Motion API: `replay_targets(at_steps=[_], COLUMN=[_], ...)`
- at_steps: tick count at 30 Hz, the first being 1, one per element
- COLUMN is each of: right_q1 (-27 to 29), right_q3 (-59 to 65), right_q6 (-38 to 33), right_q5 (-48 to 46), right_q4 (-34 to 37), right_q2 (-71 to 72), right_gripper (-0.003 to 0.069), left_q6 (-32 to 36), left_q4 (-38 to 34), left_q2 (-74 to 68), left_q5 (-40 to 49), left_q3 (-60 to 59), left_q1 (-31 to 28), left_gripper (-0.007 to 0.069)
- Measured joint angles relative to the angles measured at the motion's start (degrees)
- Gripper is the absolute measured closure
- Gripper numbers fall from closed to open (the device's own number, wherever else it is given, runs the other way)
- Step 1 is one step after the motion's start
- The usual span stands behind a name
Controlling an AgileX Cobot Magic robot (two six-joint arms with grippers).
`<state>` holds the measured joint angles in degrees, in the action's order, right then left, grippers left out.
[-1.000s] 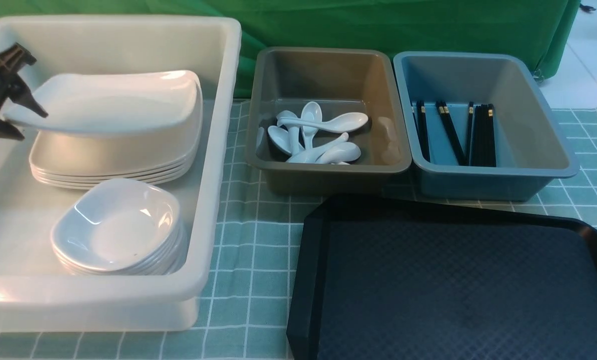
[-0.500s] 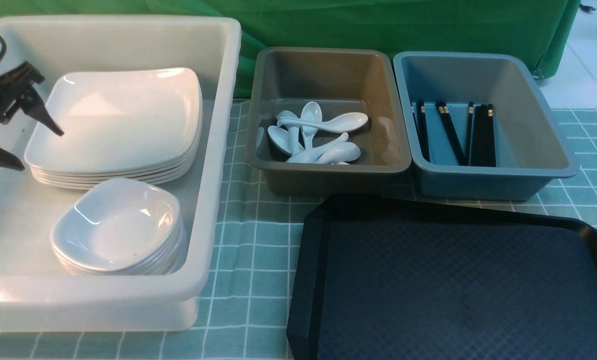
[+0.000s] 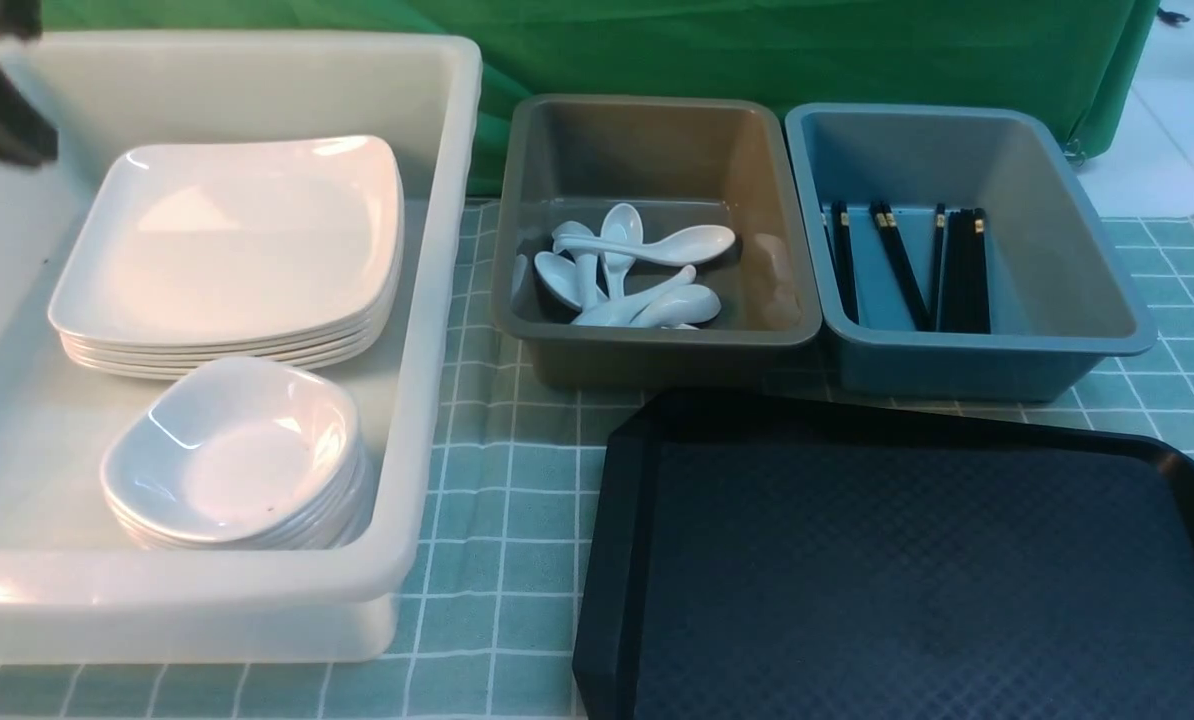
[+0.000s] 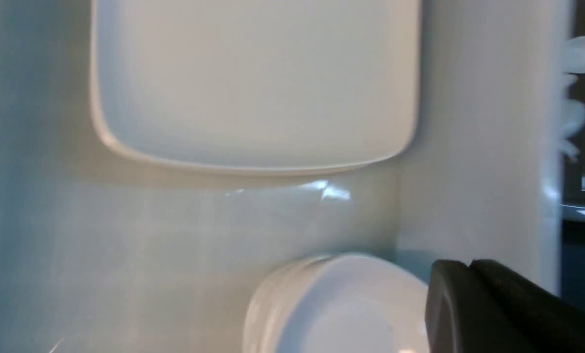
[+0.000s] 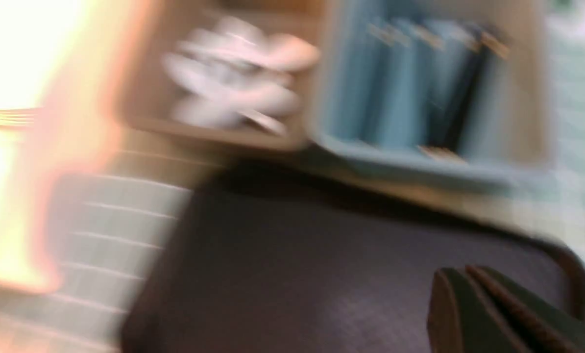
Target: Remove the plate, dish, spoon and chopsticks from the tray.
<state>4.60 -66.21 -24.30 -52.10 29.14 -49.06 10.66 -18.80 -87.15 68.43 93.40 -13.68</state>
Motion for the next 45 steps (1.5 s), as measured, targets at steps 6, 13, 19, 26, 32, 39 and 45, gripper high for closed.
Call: replay_targets(at_steps=[6, 13, 19, 26, 32, 39, 45], right_q1=[0.0, 0.0, 0.0, 0.0, 0.0, 0.0, 0.0], right_q3=[-0.9, 9.4, 19.2, 24.9, 25.0, 25.2, 25.3], right_q6=[-4.0, -3.0, -3.0, -3.2, -3.2, -3.2, -3.2], right_q5=[4.9, 20.1, 26.7, 36.2, 36.7, 36.7, 36.7], right_q4=[4.3, -0.7, -1.2, -1.3, -1.3, -1.3, -1.3], right_q2=[7.1, 24.5, 33.5, 39.0, 39.0, 39.0, 39.0], right_gripper=[0.0637, 0.0637, 0.0637, 0.0613, 0.0557, 0.0536, 0.0524], left_q6=[2.2, -0.7, -4.0, -5.4, -5.4, -5.3, -5.3], left_q4=[1.3, 5.6, 7.5, 8.1, 10.3, 11.2, 11.2], left_q2=[16.7, 39.7, 56.8, 73.6, 76.5, 76.5, 76.5], left_q5=[-1.5, -10.3, -17.2, -25.0, -26.4, -26.6, -26.7], left_q3=[-2.6, -18.3, -34.3, -52.1, -56.3, -56.4, -56.4], left_q1=[15.9, 28.1, 28.7, 28.7, 28.7, 28.7, 28.7], left_gripper=[0.0624, 0.0624, 0.0624, 0.0615, 0.0613, 0.0613, 0.0613])
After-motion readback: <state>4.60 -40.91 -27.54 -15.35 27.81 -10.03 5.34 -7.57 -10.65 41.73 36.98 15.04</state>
